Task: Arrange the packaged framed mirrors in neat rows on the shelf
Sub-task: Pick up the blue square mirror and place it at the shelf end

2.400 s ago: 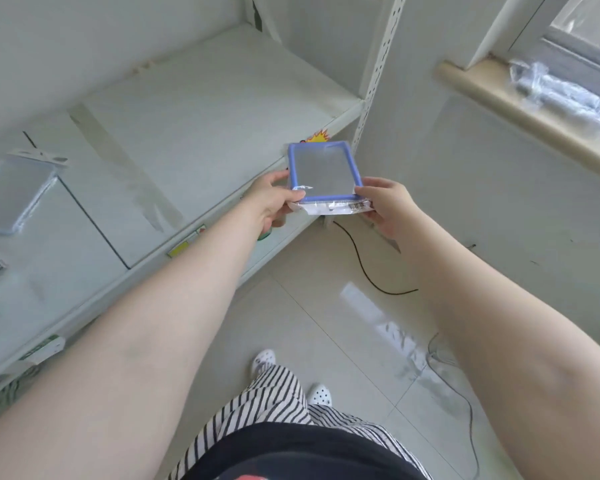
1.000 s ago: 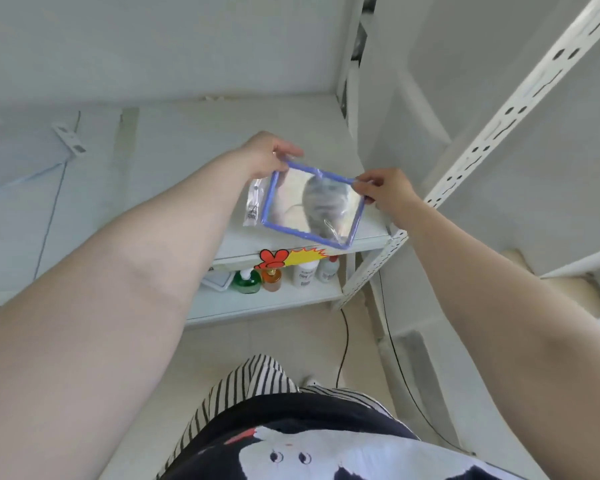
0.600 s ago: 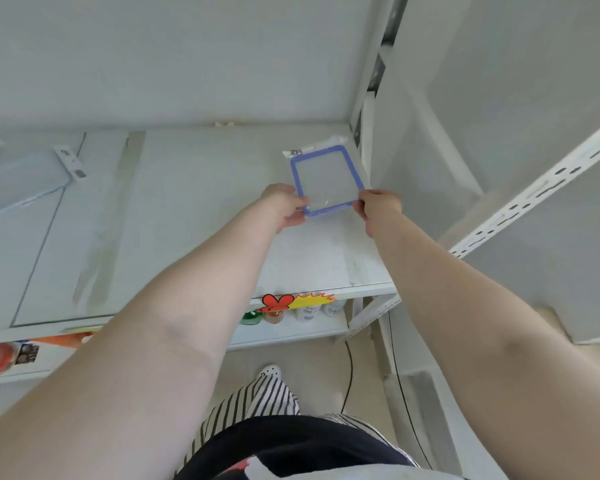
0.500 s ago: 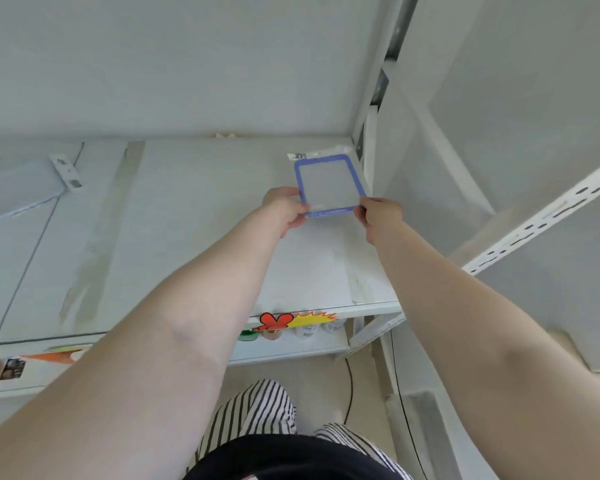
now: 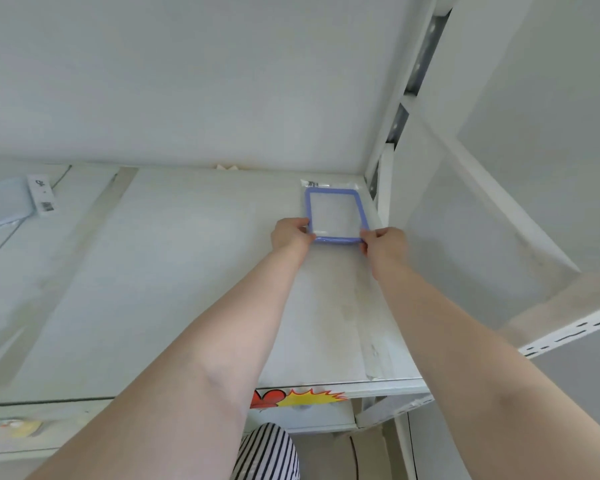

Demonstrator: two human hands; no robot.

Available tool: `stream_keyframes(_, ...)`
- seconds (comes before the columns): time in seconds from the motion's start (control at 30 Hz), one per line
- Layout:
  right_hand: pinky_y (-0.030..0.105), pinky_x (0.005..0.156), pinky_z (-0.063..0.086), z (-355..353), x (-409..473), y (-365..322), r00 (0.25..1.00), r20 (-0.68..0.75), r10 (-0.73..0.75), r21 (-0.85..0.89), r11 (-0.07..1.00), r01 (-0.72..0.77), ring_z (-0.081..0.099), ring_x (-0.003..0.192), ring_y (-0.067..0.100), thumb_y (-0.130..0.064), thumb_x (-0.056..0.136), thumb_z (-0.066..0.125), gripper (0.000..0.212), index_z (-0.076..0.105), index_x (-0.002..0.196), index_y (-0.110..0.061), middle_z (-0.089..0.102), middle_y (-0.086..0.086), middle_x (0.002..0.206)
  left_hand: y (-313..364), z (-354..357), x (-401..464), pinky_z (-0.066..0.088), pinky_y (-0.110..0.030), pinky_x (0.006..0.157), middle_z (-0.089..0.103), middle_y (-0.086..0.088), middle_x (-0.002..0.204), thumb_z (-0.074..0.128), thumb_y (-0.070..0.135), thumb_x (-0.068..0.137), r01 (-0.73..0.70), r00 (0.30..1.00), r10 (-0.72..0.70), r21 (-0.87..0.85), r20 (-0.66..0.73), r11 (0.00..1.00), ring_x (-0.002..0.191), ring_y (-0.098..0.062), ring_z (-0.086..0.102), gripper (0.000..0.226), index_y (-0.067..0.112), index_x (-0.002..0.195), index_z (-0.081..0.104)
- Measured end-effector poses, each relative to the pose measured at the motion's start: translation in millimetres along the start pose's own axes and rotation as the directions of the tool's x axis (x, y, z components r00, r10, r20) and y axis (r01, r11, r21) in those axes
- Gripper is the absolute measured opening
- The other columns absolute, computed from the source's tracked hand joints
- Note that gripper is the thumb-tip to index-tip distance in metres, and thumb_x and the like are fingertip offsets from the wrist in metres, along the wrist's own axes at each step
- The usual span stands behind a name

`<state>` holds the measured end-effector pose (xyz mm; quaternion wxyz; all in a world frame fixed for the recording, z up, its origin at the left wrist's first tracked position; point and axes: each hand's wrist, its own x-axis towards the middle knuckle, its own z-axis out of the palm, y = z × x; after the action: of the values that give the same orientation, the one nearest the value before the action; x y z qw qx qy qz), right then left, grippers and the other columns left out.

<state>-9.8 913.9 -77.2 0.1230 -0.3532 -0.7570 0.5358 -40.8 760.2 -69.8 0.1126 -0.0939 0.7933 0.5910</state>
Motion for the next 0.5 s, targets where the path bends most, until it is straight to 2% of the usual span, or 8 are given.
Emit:
stream_keyframes(0.1, 0.034, 0.071, 0.047, 2.8, 7.9, 0.8, 0.996, 0.018, -0.093, -0.183, 0.978, 0.094, 0.058, 0.075, 0.029, -0.022, 0.087, 0.066, 0.020, 0.063, 0.079, -0.003, 0.060, 0.012, 0.078, -4.7, 1.5, 9.7, 0.044, -0.026, 0.101, 0.065, -0.011, 0.123, 0.068, 0.008, 0.084, -0.075, 0.997, 0.077, 0.078, -0.017, 0.994, 0.115, -0.024, 0.061, 0.047, 0.011, 0.130, 0.059)
stream_keyframes(0.2, 0.036, 0.071, 0.050, 5.2, 11.4, 2.2, 0.992, 0.000, -0.130, -0.298, 0.947, 0.124, 0.064, 0.078, 0.034, -0.024, 0.086, 0.064, 0.026, 0.066, 0.087, 0.002, 0.066, 0.019, 0.085, -8.3, 5.9, 12.5, 0.040, -0.022, 0.099, 0.066, -0.012, 0.121, 0.067, 0.007, 0.084, -0.144, 0.988, 0.151, 0.147, -0.031, 0.979, 0.114, -0.024, 0.061, 0.046, 0.008, 0.130, 0.059)
stream_keyframes(0.3, 0.035, 0.069, 0.050, 8.8, 11.3, 2.6, 0.990, -0.017, -0.137, -0.326, 0.937, 0.124, 0.065, 0.082, 0.034, -0.028, 0.085, 0.063, 0.020, 0.065, 0.084, -0.008, 0.067, 0.015, 0.093, -9.0, 7.6, 13.5, 0.040, -0.020, 0.097, 0.067, -0.012, 0.117, 0.067, 0.007, 0.085, -0.173, 0.982, 0.183, 0.196, -0.034, 0.965, 0.112, -0.024, 0.062, 0.046, 0.008, 0.130, 0.059)
stream_keyframes(0.5, 0.039, 0.078, 0.054, 3.8, 11.8, -0.6, 0.995, -0.001, -0.102, -0.333, 0.938, 0.095, 0.065, 0.087, 0.033, -0.027, 0.087, 0.064, 0.022, 0.067, 0.093, -0.006, 0.068, 0.014, 0.097, -6.4, 5.9, 12.2, 0.043, -0.024, 0.099, 0.067, -0.014, 0.116, 0.067, 0.007, 0.085, -0.151, 0.987, 0.159, 0.213, -0.018, 0.965, 0.110, -0.026, 0.062, 0.045, 0.009, 0.129, 0.060)
